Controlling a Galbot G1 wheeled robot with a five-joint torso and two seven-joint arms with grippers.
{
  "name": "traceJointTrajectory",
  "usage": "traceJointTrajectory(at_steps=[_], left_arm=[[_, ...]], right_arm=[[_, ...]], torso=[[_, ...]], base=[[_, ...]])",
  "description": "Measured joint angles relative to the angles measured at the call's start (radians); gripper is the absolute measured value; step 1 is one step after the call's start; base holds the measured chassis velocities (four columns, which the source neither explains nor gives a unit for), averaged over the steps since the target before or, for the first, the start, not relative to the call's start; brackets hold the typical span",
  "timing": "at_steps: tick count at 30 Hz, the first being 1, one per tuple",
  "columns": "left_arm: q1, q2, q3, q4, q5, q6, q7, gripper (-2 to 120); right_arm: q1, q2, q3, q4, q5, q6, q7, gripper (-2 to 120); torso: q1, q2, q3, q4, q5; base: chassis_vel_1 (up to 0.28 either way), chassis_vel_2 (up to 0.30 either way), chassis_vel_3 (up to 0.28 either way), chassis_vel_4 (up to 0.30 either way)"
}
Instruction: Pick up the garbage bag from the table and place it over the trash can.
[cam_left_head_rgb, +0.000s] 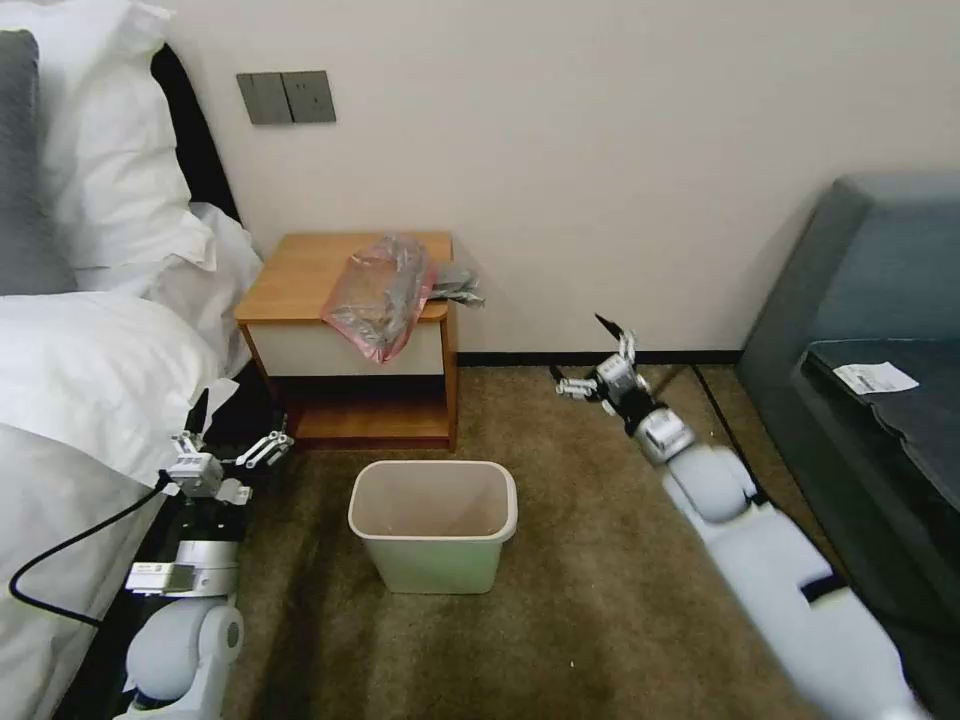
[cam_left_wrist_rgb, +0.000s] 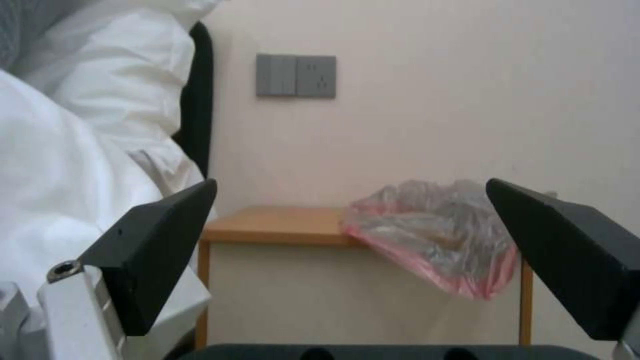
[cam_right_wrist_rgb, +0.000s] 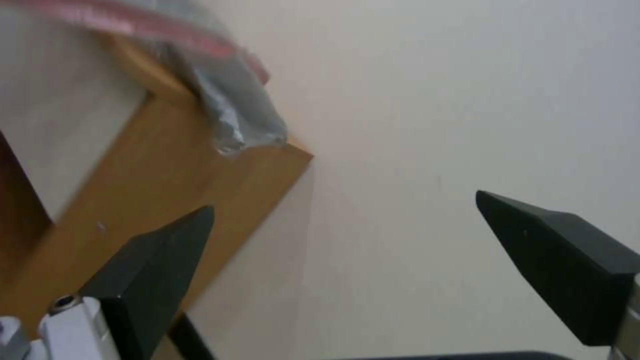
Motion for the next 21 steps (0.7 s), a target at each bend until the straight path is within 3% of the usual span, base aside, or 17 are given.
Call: traceJointTrajectory(at_steps=[7,15,21], left_arm=[[-0.010,-0.020,0.004,0.019,0.015,0.001,0.000,100],[-0.016,-0.054,0.006,0.033,0.039,0.001,-0.002,100],[-0.011,-0.063,0.005,0.033,0.042,-0.001,-0.003,100]], right_arm=[[0.184,0.008,-0.178,-0.116,-0.094,-0.023,0.001,100],[0.412,0.083,-0.357,-0.269,-0.233,-0.053,-0.023,100],[0.467,0.121,-0.396,-0.346,-0.256,-0.058,-0.042,100]], torso=[[0.000,0.000,0.000,-0.0001,0.0000],[0.000,0.000,0.000,0.0001,-0.0002],[0.000,0.000,0.000,0.0001,-0.0002]], base=[[0.000,0.000,0.000,0.000],[0.000,0.000,0.000,0.000],[0.000,0.000,0.000,0.000]])
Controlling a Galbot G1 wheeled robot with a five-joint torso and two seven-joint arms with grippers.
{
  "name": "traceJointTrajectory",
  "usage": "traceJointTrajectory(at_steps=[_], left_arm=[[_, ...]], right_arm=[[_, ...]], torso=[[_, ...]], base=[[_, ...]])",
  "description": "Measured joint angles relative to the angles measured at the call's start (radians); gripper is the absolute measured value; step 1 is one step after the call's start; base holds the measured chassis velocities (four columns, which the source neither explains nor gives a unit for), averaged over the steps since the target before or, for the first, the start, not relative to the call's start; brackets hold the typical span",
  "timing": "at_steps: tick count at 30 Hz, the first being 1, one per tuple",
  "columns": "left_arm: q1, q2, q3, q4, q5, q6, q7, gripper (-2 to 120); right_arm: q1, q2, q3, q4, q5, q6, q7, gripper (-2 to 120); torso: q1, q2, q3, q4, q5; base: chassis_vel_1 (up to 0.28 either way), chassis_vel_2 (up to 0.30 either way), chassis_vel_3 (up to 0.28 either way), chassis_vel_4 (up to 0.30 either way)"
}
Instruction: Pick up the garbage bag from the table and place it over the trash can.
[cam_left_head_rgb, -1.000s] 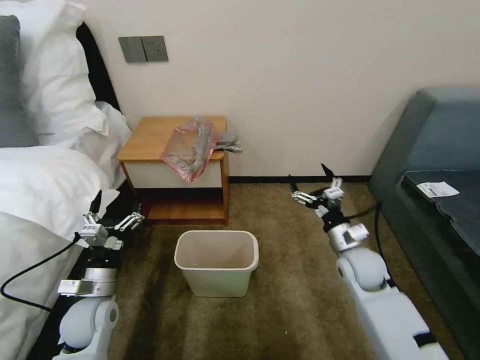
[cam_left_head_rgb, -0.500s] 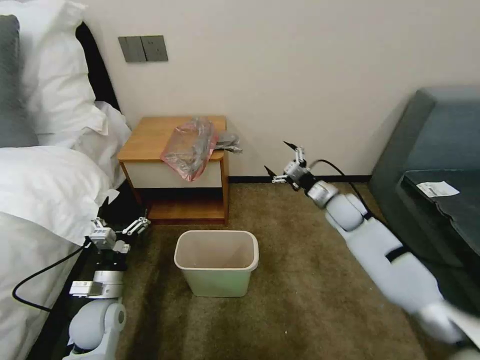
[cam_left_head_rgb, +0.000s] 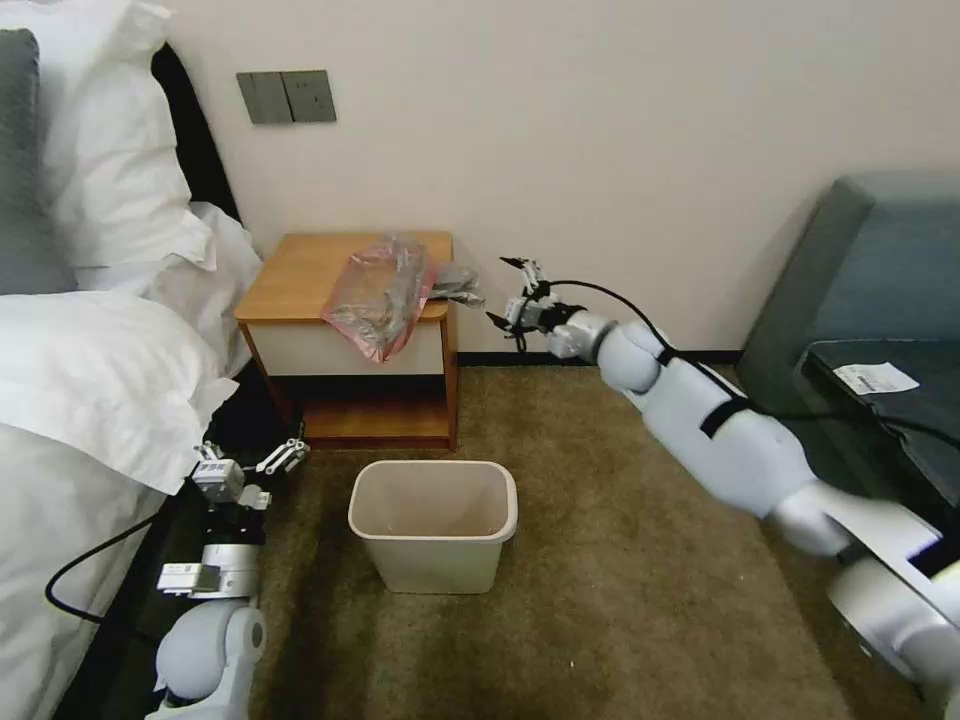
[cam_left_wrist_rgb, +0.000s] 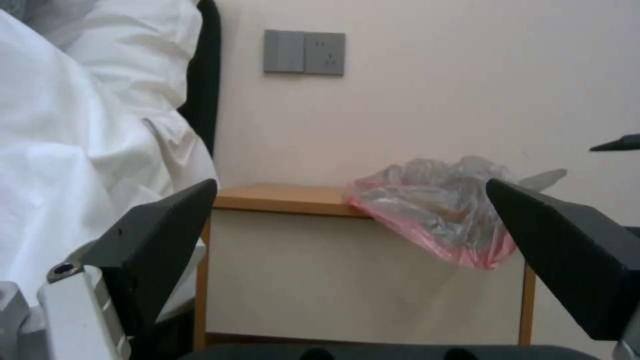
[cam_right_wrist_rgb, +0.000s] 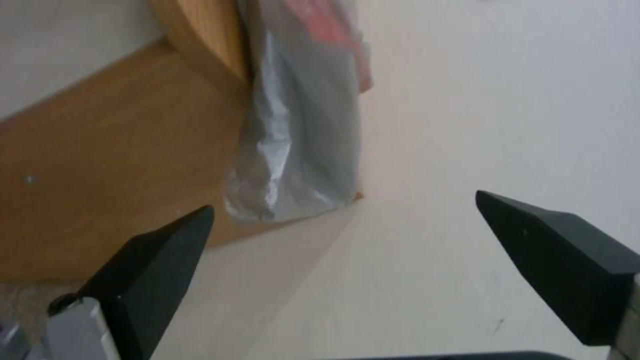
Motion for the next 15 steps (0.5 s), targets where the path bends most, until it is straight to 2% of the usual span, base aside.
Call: traceJointTrajectory(at_steps=[8,15], left_arm=[[0.009,-0.007,-0.003,0.004,0.004,-0.013,0.000,100],[0.012,-0.015,-0.001,0.006,0.015,-0.017,0.001,100]], right_arm=[[0.031,0.031,-0.045,-0.072,-0.013,0.006,0.000,100],[0.080,0.102,-0.054,-0.189,-0.046,0.033,0.014,100]], torso=[[0.000,0.000,0.000,-0.0002,0.0002],[0.000,0.000,0.000,-0.0002,0.0001]], base=[[0.000,0.000,0.000,0.000],[0.000,0.000,0.000,0.000]])
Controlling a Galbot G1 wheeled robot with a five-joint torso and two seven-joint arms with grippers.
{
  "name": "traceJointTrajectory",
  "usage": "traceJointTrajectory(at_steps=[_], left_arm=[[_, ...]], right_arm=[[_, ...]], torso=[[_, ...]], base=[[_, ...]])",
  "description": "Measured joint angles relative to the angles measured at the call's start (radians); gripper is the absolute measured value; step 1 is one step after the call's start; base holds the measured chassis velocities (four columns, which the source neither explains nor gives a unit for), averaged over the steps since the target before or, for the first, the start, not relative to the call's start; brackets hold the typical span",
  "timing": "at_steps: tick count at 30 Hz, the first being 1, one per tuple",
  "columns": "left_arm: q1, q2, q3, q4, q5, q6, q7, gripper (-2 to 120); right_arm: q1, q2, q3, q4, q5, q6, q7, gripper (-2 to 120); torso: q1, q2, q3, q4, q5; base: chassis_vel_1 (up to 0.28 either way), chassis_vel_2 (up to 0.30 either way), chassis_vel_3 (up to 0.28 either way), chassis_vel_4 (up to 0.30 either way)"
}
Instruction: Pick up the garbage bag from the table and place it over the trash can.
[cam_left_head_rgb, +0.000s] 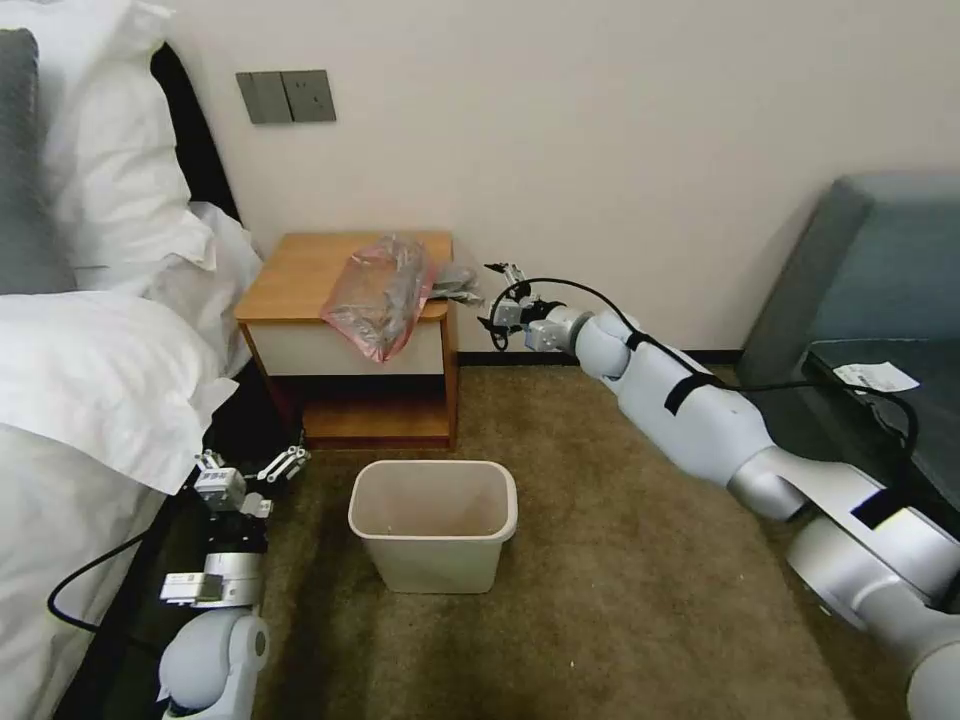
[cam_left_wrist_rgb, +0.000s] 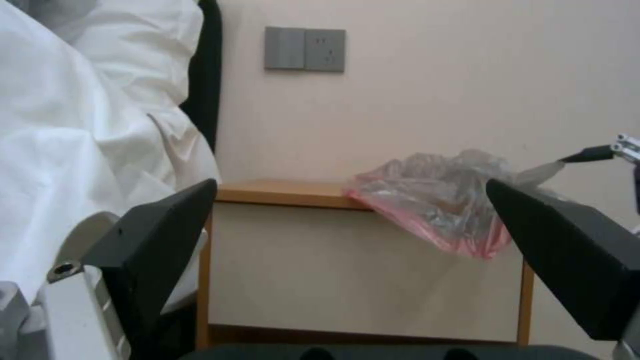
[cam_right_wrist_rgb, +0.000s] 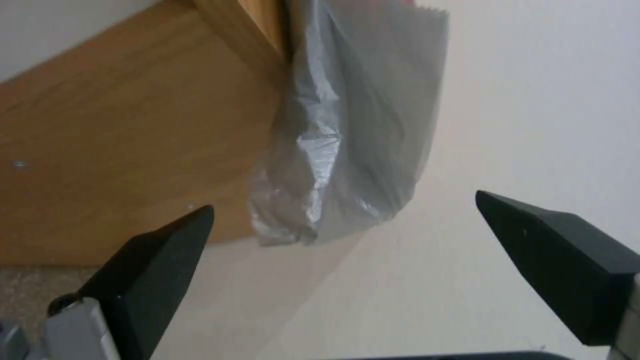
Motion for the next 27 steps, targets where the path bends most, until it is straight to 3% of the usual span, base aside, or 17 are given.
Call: traceJointTrajectory(at_steps=[8,15,23,27], left_arm=[[-0.001,-0.008,0.002,0.003,0.008,-0.004,0.001,100],[0.002,-0.010,0.003,0.005,0.013,-0.008,0.001,100],[0.001,-0.011,0.003,0.006,0.016,-0.009,0.002,100],[0.001,-0.013,0.004,0.006,0.019,-0.009,0.001,100]], right_arm=[[0.035,0.077,0.010,-0.095,-0.050,0.030,0.015,100],[0.036,0.080,0.015,-0.116,-0.065,0.039,0.024,100],[0.034,0.081,0.005,-0.111,-0.062,0.042,0.033,87],[0.034,0.094,-0.001,-0.113,-0.062,0.039,0.041,70]], torso=[[0.000,0.000,0.000,0.0004,0.0000],[0.000,0.000,0.000,0.0001,0.0001],[0.000,0.000,0.000,0.0001,0.0001],[0.000,0.000,0.000,0.0001,0.0001]], base=[[0.000,0.000,0.000,0.000],[0.000,0.000,0.000,0.000],[0.000,0.000,0.000,0.000],[0.000,0.000,0.000,0.000]])
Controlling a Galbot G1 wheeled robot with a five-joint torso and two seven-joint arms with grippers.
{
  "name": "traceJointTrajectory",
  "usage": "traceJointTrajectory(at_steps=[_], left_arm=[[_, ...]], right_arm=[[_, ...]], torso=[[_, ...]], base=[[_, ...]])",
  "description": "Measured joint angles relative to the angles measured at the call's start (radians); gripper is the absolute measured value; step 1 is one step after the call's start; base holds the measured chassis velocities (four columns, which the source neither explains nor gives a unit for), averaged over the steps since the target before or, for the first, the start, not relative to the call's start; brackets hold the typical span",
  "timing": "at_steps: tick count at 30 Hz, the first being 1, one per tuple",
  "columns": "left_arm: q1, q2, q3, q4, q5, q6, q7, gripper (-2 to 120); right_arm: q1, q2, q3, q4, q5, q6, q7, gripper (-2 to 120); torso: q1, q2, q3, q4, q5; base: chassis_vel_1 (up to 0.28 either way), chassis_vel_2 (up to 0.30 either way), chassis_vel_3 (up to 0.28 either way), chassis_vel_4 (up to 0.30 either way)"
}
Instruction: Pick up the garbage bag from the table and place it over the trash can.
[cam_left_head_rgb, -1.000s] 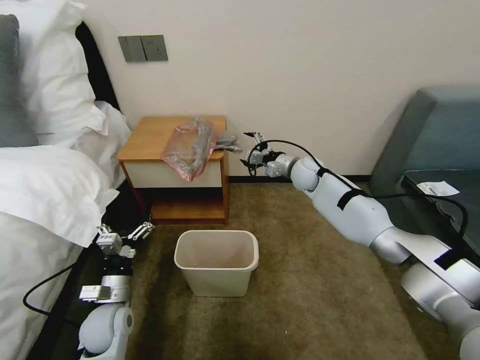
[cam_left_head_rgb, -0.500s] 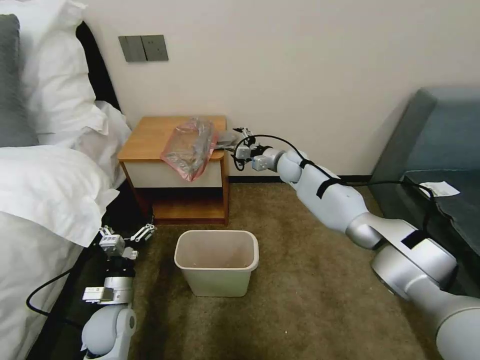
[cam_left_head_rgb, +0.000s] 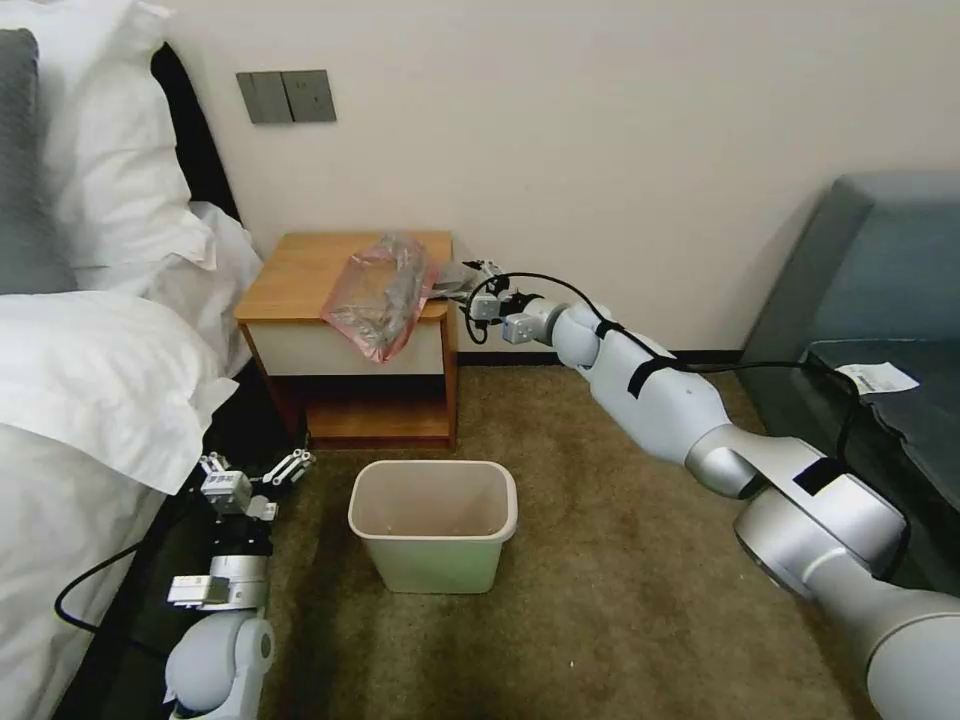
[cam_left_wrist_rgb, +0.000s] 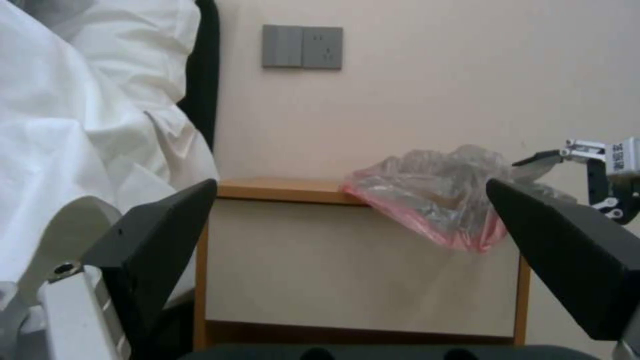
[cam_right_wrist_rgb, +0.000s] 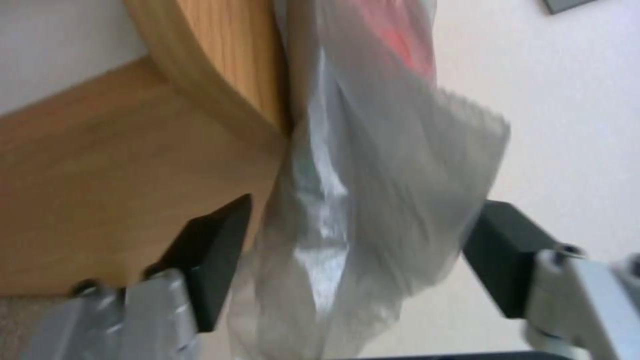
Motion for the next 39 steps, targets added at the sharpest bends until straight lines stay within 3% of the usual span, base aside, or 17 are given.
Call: traceJointTrajectory(at_steps=[2,4,9,13,20,32,39], left_arm=[[0.000,0.000,0.000,0.001,0.000,0.000,0.000,100],[0.001,-0.001,0.000,0.001,0.003,0.000,0.000,100],[0.001,-0.002,0.000,0.001,0.006,0.000,0.000,100],[0.000,-0.003,0.003,0.001,0.010,0.000,0.000,100],[0.000,-0.006,0.003,0.001,0.013,0.000,0.000,100],[-0.011,0.009,0.003,0.012,0.009,0.000,-0.003,100],[-0.016,0.051,-0.005,-0.015,-0.028,0.048,-0.042,100]], right_arm=[[0.000,0.002,-0.001,-0.001,0.000,-0.001,0.001,67],[-0.001,0.005,-0.001,-0.003,0.000,-0.002,0.004,53],[-0.001,0.007,-0.001,-0.006,-0.001,-0.003,0.005,41],[-0.002,0.004,-0.001,-0.006,0.001,-0.003,0.010,22],[-0.005,0.003,-0.001,-0.007,0.006,-0.003,0.016,0],[-0.021,0.003,0.016,0.019,0.016,-0.006,0.080,0],[-0.064,-0.046,0.039,0.173,0.061,-0.027,0.101,0]], torso=[[0.000,0.000,0.000,0.0000,0.0000],[0.000,0.000,0.000,0.0000,0.0000],[0.000,0.000,0.000,0.0000,0.0000],[0.000,0.000,0.000,0.0000,0.0000],[0.000,0.000,0.000,0.0000,-0.0001],[0.000,0.000,0.000,0.0000,-0.0001],[0.000,0.000,0.000,0.0001,0.0000]], base=[[0.000,0.000,0.000,0.000],[0.000,0.000,0.000,0.000],[0.000,0.000,0.000,0.000],[0.000,0.000,0.000,0.000],[0.000,0.000,0.000,0.000],[0.000,0.000,0.000,0.000],[0.000,0.000,0.000,0.000]])
